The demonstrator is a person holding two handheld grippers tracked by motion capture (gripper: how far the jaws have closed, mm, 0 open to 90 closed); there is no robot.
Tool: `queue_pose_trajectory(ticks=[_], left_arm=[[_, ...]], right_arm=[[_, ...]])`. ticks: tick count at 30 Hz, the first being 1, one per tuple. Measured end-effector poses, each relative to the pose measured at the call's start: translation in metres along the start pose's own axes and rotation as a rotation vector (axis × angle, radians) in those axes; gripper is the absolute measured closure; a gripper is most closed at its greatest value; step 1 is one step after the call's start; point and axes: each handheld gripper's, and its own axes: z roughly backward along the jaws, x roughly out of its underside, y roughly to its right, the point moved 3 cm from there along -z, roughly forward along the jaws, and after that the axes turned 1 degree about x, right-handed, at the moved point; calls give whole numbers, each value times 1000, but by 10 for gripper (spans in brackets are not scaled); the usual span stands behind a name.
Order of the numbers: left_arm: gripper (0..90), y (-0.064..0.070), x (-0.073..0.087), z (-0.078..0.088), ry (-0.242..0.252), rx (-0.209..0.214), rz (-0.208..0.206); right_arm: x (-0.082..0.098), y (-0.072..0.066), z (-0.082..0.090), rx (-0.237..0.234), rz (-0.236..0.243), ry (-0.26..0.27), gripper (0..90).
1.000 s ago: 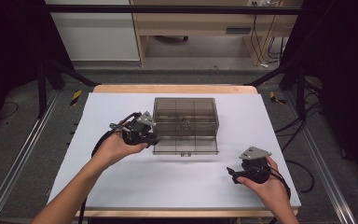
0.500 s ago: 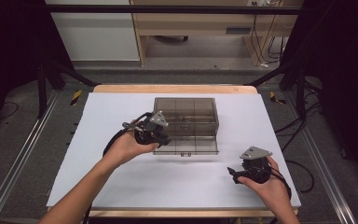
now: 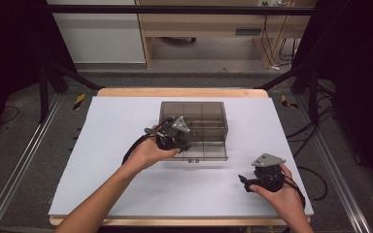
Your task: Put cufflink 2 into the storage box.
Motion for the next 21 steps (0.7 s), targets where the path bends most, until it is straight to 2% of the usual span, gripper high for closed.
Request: queue_pose_trajectory(ticks=[6,12,21], left_arm=[[747,-1,0,-11,-12,-5,-3],[747,1,0,-22,-30,-13,-38],[737,-1,0,-25,-27,-14,-32]], right_arm=[[3,2,1,3,-2,-2,160],[4,2,1,-1,-4,-3,159],[5,3,2,2,-9,-5,158]])
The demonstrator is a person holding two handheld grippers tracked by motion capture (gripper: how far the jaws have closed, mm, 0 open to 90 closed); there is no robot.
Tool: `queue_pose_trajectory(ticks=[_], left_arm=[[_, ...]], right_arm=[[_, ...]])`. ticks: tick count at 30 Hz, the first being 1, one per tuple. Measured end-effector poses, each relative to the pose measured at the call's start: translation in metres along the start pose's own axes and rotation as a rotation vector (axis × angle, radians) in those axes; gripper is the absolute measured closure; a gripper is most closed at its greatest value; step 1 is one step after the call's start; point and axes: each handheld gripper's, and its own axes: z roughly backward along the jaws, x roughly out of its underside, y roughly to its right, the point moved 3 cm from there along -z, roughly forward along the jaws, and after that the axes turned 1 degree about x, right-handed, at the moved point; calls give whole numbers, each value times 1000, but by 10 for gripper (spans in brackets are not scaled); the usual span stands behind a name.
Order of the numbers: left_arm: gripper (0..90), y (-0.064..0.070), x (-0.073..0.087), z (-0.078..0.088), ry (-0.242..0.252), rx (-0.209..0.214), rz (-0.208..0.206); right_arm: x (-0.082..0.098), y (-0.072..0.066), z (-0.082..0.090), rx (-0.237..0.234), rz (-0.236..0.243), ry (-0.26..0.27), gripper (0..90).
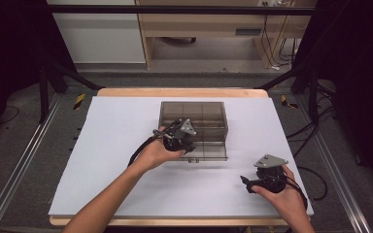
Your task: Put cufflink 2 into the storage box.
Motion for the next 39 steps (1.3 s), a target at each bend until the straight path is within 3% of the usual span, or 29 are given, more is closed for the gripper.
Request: queue_pose_trajectory(ticks=[8,11,15,17,21,26,32,39], left_arm=[[672,-3,-4,17,61,-29,13],[625,-2,-4,29,81,-57,10],[532,1,0,42,89,-86,-2],[481,3,2,48,96,-97,12],[385,5,10,59,108,-105,39],[324,6,21,65,72,-109,39],[257,7,34,73,86,-97,61],[176,8,57,79,106,-114,80]], right_arm=[[-1,0,3,-2,-1,-2,162],[-2,0,7,3,-8,13,227],[-1,-1,10,-16,-3,-35,331],[1,-2,10,-19,5,-67,378],[5,-2,11,-32,5,-110,429],[8,1,11,-36,1,-117,459],[11,6,13,-28,-4,-142,465],[13,8,15,-25,-8,-158,471]])
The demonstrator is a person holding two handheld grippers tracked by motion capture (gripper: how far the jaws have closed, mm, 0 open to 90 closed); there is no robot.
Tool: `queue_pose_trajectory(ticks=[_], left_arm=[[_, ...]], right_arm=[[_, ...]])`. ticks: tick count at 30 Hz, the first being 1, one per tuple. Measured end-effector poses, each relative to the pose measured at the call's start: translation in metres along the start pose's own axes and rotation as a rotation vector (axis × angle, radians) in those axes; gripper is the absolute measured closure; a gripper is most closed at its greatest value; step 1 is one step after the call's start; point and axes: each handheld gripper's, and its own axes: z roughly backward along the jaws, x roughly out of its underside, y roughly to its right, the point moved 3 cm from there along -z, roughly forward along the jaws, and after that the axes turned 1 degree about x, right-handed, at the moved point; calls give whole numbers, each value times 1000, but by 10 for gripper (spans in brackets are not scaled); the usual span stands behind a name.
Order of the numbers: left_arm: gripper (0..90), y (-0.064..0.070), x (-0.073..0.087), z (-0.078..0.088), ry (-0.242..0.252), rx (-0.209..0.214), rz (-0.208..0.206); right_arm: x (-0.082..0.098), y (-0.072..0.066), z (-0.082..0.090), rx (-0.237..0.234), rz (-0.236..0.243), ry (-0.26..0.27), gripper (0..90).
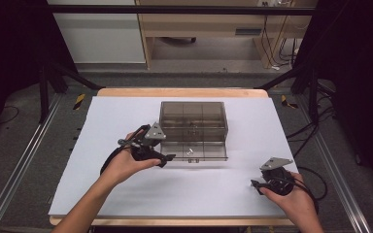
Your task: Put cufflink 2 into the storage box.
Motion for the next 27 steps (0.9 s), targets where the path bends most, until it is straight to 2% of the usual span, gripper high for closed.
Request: queue_pose_trajectory(ticks=[2,7,9,15,19,21,27], left_arm=[[151,-1,7,1,0,-8,-4],[114,-3,21,3,19,-19,30],[110,-3,25,4,23,-29,33],[105,-4,39,7,51,-22,63],[97,-6,47,7,63,-39,90],[96,-9,49,8,47,-52,82],[96,-12,55,21,57,-67,85]], right_arm=[[1,1,-1,-2,4,-10,472],[1,0,-1,-8,3,-20,473],[0,-1,-1,-14,4,-22,479],[-2,-3,-2,-25,6,-37,511],[-4,-5,0,-33,19,-48,547],[-5,-5,1,-30,24,-58,557],[-8,-4,5,-22,19,-91,584]])
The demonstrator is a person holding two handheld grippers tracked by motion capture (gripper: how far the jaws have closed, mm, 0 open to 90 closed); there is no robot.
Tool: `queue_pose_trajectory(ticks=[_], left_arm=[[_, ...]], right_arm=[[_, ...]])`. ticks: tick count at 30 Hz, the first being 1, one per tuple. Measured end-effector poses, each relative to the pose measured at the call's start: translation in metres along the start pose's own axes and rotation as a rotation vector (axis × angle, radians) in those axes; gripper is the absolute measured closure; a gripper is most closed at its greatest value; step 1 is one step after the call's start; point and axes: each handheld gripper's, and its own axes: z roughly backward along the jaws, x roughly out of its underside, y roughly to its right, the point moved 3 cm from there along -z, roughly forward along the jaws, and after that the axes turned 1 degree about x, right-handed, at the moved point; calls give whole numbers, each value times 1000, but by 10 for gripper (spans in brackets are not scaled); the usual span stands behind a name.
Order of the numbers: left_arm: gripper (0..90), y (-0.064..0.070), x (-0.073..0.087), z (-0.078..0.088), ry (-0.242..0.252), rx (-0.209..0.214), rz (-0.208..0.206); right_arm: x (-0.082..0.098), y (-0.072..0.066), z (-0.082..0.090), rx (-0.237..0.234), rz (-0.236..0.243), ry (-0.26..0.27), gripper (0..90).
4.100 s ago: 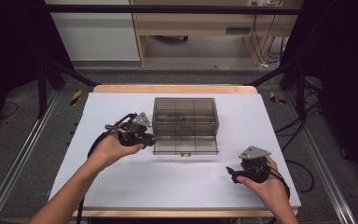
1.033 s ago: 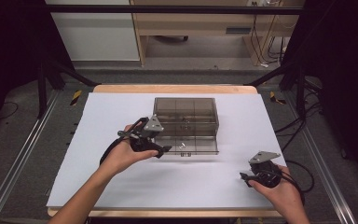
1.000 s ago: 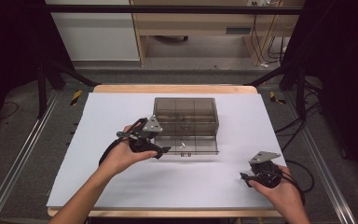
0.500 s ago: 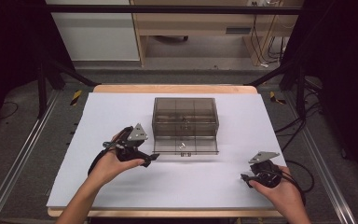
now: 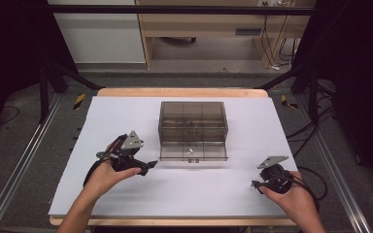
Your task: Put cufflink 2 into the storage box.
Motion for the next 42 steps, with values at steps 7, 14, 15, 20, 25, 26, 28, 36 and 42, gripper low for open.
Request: queue_pose_trajectory(ticks=[7,14,15,20,25,26,28,36,42], left_arm=[[95,-10,13,13,-4,-22,25],[94,-15,24,19,-8,-27,47],[94,-16,26,19,-11,-29,48],[94,-17,27,21,-11,-31,50],[94,-16,27,22,-12,-28,44],[94,-16,27,21,-14,-26,44],[94,-15,27,21,-16,-24,42],[94,-15,28,20,-19,-22,41],[94,-16,28,20,-22,-22,42]], right_arm=[[-5,7,4,-11,-14,-33,605],[-9,-1,-4,-37,8,-46,610],[-9,-3,-5,-41,3,-52,623],[-8,-7,-12,-43,-7,-80,632],[-6,-6,-16,-50,-21,-91,655],[-6,-5,-16,-51,-19,-94,666],[-5,-5,-17,-51,-27,-97,676],[-5,-6,-20,-68,-28,-103,744],[-6,-6,-19,-69,-28,-91,774]])
